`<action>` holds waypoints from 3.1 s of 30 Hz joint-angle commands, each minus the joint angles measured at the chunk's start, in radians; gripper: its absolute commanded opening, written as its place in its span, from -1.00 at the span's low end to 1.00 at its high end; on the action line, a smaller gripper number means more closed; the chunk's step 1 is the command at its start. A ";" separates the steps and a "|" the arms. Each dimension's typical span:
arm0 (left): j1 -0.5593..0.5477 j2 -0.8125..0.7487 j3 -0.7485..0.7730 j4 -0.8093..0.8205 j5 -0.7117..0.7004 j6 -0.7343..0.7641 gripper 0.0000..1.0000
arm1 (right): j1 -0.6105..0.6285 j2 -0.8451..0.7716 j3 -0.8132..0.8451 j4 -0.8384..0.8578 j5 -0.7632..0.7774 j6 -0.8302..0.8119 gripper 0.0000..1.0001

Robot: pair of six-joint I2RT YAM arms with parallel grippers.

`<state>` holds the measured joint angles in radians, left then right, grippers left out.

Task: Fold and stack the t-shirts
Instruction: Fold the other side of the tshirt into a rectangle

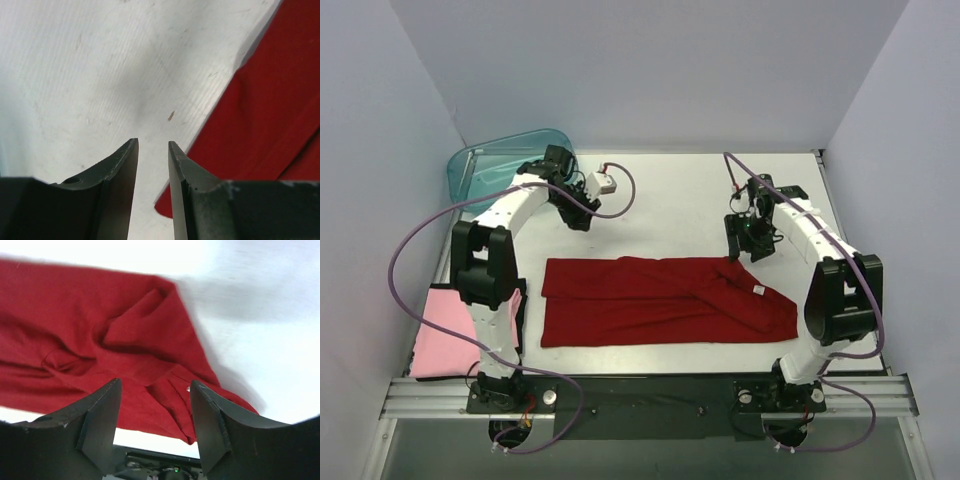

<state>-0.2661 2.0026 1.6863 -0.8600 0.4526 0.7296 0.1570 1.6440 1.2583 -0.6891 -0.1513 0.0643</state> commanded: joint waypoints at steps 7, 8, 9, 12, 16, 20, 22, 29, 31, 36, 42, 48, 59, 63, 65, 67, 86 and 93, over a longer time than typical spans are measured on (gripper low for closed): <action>0.062 0.011 -0.092 -0.030 -0.235 0.246 0.12 | 0.000 0.169 0.102 -0.108 -0.287 -0.245 0.05; 0.070 0.030 -0.091 -0.019 -0.255 0.241 0.13 | -0.001 0.180 0.121 -0.128 -0.292 -0.250 0.01; 0.071 0.038 -0.082 -0.008 -0.261 0.234 0.13 | -0.001 0.198 0.124 -0.147 -0.300 -0.257 -0.03; 0.068 0.071 -0.066 -0.016 -0.243 0.222 0.13 | -0.002 0.197 0.106 -0.151 -0.306 -0.265 -0.31; 0.067 0.071 -0.095 -0.043 -0.187 0.223 0.13 | -0.042 0.154 0.070 -0.155 -0.330 -0.256 -0.63; 0.070 0.051 -0.167 -0.079 -0.134 0.283 0.13 | -0.089 0.123 0.064 -0.158 -0.363 -0.256 -0.56; 0.070 0.042 -0.194 -0.073 -0.130 0.300 0.13 | -0.089 0.132 0.064 -0.158 -0.370 -0.262 -0.44; 0.074 0.067 -0.186 -0.071 -0.155 0.297 0.13 | -0.071 0.189 0.070 -0.162 -0.409 -0.282 -0.20; 0.077 0.067 -0.186 -0.077 -0.150 0.306 0.13 | -0.060 0.200 0.067 -0.162 -0.399 -0.297 -0.19; 0.079 0.061 -0.188 -0.117 -0.135 0.333 0.13 | -0.037 0.257 0.078 -0.161 -0.348 -0.301 -0.18; 0.079 0.045 -0.198 -0.148 -0.109 0.341 -0.02 | -0.037 0.257 0.086 -0.159 -0.278 -0.288 -0.93; 0.079 0.047 -0.203 -0.146 -0.120 0.292 -0.83 | -0.091 0.206 0.078 -0.155 -0.268 -0.274 -1.00; 0.080 0.002 -0.205 -0.105 -0.109 0.229 -1.00 | -0.136 0.123 0.070 -0.103 -0.273 -0.279 -0.27; 0.079 0.004 -0.204 -0.105 -0.106 0.232 -1.00 | -0.033 0.079 0.003 -0.064 -0.295 -0.325 0.35; 0.079 0.002 -0.206 -0.105 -0.106 0.235 -1.00 | 0.005 0.097 0.006 -0.064 -0.283 -0.336 0.37; 0.077 0.001 -0.206 -0.108 -0.104 0.240 -1.00 | 0.029 0.118 0.018 -0.066 -0.295 -0.342 0.37; 0.071 -0.013 -0.200 -0.122 -0.120 0.249 -1.00 | 0.018 0.201 0.061 -0.092 -0.292 -0.363 -0.45; 0.073 -0.013 -0.195 -0.119 -0.127 0.245 -1.00 | -0.152 0.135 0.096 -0.104 -0.304 -0.333 -1.00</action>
<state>-0.1944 2.0384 1.4830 -0.9585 0.3111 0.9722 0.0948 1.8545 1.3167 -0.7418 -0.4431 -0.2783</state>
